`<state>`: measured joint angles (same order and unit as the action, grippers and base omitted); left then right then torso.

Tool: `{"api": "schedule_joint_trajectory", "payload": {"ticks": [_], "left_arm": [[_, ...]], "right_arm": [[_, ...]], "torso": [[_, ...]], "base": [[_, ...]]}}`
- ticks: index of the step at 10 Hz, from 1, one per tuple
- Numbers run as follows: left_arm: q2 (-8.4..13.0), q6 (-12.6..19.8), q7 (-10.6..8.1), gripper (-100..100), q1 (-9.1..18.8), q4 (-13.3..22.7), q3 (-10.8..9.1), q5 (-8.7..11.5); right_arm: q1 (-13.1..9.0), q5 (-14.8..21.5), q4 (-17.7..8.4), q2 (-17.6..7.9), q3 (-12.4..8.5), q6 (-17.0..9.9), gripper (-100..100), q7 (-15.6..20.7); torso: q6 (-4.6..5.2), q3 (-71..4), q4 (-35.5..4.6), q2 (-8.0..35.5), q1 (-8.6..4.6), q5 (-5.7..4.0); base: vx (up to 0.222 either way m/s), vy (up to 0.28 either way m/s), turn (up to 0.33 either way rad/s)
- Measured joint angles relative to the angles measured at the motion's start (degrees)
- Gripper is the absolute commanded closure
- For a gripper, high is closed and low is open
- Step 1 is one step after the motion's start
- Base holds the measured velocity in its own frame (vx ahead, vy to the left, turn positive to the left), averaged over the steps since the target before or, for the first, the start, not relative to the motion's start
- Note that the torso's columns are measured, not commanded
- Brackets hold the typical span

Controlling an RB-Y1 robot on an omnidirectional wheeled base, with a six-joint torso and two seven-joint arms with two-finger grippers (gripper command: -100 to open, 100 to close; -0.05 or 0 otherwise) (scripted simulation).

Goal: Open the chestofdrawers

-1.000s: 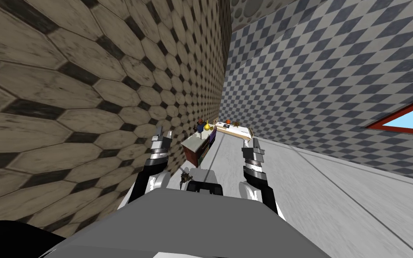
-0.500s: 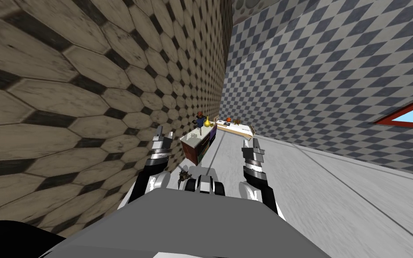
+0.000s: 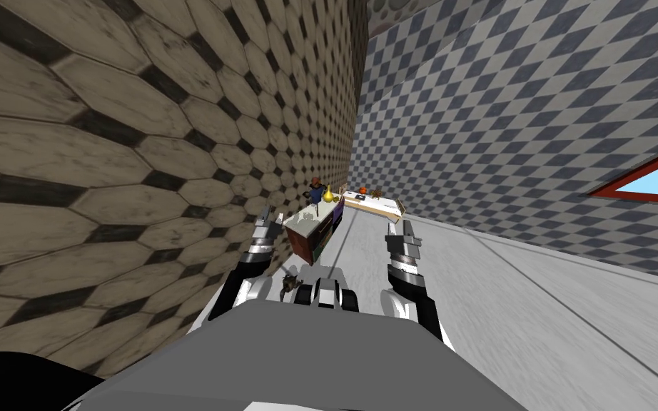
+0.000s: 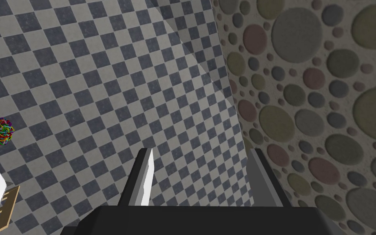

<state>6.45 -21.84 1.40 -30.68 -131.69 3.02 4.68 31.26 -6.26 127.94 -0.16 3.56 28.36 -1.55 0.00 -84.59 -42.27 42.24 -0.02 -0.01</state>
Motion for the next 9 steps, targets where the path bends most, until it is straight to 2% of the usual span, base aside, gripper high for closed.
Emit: {"api": "schedule_joint_trajectory", "payload": {"ticks": [3,4,6,9], "left_arm": [[4.0,0.1,-0.95,-100,0.2,3.5,2.18,2.4],[4.7,0.8,-0.86,-100,0.7,4.5,3.58,3.0],[6.4,1.0,-1.41,-100,1.3,6.6,4.25,4.3],[9.4,1.0,-2.04,-100,1.6,11.1,7.97,6.8]], "right_arm": [[0.0,0.0,0.0,0.0,0.0,0.0,0,0.0],[0.0,0.0,0.0,0.0,0.0,0.0,0,0.0],[0.0,0.0,0.0,0.0,0.0,0.0,0,0.0],[0.0,0.0,0.0,0.0,0.0,0.0,0,0.0]], "torso": [[0.0,0.0,0.0,0.0,0.0,0.0],[0.0,0.0,0.0,0.0,0.05,0.01],[0.0,0.1,0.0,0.1,0.07,0.02],[0.0,0.0,0.0,-0.1,-0.09,-0.03]], "base": [[0.096,-0.049,-0.052],[0.09,-0.022,-0.016],[0.09,-0.028,-0.046],[0.122,-0.059,-0.061]]}}
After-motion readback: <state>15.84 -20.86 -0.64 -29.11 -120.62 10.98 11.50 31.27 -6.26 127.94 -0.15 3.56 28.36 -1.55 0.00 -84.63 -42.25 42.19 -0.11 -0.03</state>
